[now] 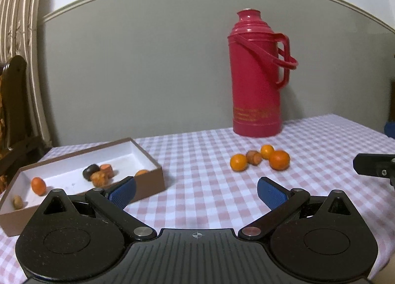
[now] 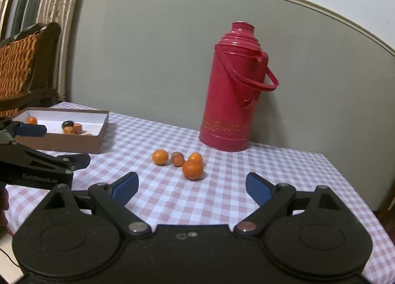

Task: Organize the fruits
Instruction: 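Grasp an orange with the right tool while the left tool grasps another orange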

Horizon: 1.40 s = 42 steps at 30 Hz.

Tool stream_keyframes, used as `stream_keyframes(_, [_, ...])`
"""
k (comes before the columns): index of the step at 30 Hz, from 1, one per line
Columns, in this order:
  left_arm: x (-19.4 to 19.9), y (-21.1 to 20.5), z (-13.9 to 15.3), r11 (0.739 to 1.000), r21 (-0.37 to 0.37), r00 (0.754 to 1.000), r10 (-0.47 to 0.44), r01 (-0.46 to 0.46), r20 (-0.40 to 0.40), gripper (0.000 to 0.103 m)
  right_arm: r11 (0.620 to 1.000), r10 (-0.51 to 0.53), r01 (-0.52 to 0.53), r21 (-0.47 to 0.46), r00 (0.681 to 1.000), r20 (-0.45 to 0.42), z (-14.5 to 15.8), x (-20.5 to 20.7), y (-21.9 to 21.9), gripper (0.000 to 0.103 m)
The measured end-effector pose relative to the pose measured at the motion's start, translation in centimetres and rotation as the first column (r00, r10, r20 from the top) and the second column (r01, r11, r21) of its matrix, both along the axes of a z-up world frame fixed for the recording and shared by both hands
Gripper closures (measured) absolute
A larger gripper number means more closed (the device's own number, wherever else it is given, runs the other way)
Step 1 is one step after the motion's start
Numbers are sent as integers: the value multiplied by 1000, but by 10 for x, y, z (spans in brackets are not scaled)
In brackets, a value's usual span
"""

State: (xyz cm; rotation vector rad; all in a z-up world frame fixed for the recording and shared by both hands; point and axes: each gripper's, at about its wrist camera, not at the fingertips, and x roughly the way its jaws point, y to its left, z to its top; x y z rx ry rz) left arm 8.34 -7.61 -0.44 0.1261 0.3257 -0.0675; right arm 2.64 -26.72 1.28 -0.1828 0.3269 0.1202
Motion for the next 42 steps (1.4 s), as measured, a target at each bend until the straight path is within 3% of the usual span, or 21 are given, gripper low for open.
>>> stream_keyframes(12, [65, -26, -19, 1000, 11, 999, -23, 23, -38, 0, 999, -29, 30, 18, 997, -65, -26, 75, -8, 31])
stream_keyframes(21, [116, -44, -35, 995, 37, 988, -84, 89, -129, 1, 1000, -1, 1, -2, 985, -171, -46, 124, -8, 44])
stream_keyframes(23, [125, -48, -37, 993, 48, 985, -98, 106, -141, 4, 1000, 10, -11, -3, 981, -193, -50, 134, -6, 45])
stream_keyframes(25, [137, -50, -39, 991, 47, 978, -112, 122, -174, 16, 1000, 25, -27, -8, 976, -216, -54, 145, -3, 49])
stream_keyframes(31, [165, -52, -44, 988, 28, 961, -139, 149, -239, 25, 999, 46, -51, -13, 969, -241, -60, 173, 5, 64])
stream_keyframes(38, [186, -58, -48, 983, 9, 945, -173, 183, -277, 28, 998, 59, -64, -14, 966, -250, -62, 189, 1, 65])
stream_keyframes(42, [191, -67, -52, 978, 6, 935, -197, 208, -295, 45, 997, 71, -73, 0, 963, -259, -63, 195, -7, 66])
